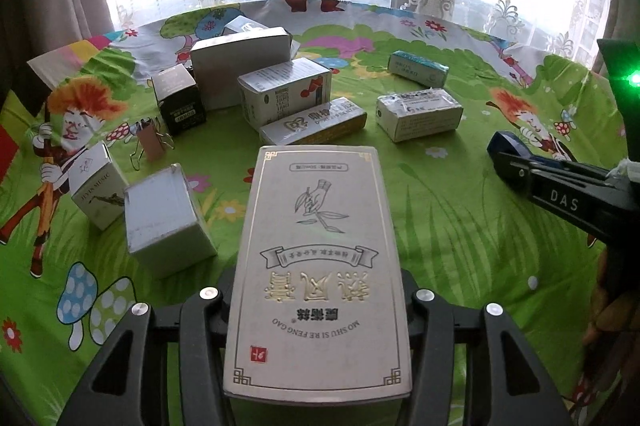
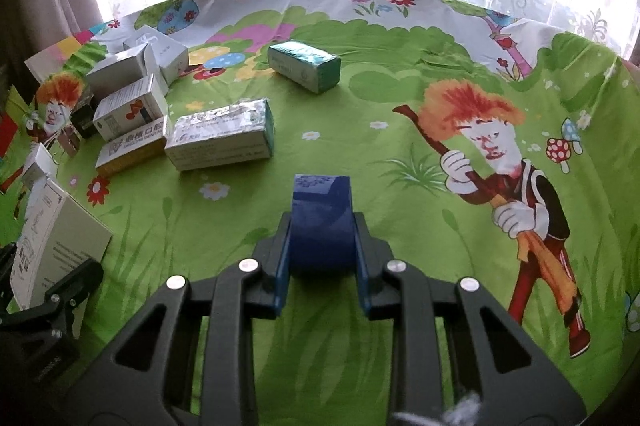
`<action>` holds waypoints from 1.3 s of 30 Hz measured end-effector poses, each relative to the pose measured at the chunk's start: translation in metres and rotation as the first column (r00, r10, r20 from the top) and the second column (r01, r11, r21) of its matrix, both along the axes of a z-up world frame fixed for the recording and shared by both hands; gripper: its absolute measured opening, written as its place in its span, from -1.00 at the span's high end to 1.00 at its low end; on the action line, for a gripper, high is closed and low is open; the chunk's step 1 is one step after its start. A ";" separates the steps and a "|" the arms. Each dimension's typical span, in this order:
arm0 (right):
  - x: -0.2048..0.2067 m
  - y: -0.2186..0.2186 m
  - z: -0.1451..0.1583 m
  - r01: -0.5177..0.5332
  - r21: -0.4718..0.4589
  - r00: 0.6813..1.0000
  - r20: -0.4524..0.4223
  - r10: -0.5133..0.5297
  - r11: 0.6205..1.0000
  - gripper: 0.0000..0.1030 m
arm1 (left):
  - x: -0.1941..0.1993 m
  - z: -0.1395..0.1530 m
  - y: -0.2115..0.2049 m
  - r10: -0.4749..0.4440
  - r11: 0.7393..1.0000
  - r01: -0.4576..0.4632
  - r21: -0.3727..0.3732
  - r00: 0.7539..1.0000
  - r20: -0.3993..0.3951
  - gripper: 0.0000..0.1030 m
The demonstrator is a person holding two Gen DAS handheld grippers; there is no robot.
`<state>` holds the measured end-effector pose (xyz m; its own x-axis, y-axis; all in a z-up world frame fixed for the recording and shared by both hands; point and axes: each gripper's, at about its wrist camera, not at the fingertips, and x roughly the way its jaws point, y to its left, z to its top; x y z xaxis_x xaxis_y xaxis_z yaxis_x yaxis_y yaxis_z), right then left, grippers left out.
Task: Organize rigid objects
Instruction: 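Grasp the large cream printed box with the left tool, then carry the blue block and cream box toward the storage box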
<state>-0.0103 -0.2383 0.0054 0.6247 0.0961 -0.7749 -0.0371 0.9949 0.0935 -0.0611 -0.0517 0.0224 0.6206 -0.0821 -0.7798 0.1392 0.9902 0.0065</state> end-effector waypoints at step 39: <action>-0.241 0.053 0.170 -0.157 -0.008 0.620 0.777 0.105 0.988 0.40 | -0.179 0.160 0.056 0.134 0.990 -0.073 -0.125 0.778 0.614 -0.02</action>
<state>-0.2514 -0.1853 0.1753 0.9680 0.2511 -0.0028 -0.2510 0.9677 0.0219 -0.2405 0.0044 0.1822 0.9755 -0.0387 -0.2166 0.0324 0.9989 -0.0329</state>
